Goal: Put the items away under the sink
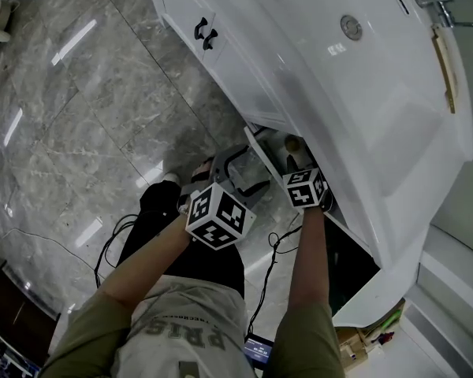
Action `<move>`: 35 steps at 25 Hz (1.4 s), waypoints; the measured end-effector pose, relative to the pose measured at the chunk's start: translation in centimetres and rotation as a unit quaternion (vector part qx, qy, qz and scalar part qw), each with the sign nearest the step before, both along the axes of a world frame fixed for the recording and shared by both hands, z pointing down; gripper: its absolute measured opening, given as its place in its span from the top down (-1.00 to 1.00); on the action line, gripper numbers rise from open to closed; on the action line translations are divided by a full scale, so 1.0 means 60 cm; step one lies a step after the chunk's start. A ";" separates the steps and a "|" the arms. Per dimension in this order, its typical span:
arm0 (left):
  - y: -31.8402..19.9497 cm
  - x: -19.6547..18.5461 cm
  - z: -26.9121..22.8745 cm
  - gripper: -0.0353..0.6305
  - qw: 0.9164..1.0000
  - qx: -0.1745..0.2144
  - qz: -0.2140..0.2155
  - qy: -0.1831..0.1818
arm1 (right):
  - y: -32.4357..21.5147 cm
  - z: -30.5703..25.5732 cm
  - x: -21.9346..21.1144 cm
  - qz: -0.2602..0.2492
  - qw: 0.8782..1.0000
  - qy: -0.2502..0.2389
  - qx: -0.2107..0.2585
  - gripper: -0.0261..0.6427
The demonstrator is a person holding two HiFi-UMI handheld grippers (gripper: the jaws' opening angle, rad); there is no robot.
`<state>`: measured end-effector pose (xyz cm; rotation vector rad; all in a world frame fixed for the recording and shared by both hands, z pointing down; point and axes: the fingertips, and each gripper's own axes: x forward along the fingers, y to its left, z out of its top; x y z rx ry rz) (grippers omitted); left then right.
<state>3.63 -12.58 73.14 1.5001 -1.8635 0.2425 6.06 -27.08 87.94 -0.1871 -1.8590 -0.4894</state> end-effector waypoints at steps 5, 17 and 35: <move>0.003 0.010 -0.049 -0.12 1.000 -0.003 0.005 0.000 | 0.026 -0.062 0.025 0.051 0.998 -0.038 -0.014 0.30; 0.021 0.052 -0.245 -0.12 0.998 -0.010 0.051 -0.023 | 0.118 -0.339 0.109 0.201 0.962 -0.176 -0.060 0.30; -0.001 0.015 -0.643 -0.12 0.983 0.164 -0.005 -0.086 | 0.115 -0.938 0.190 0.330 0.775 -0.539 0.012 0.31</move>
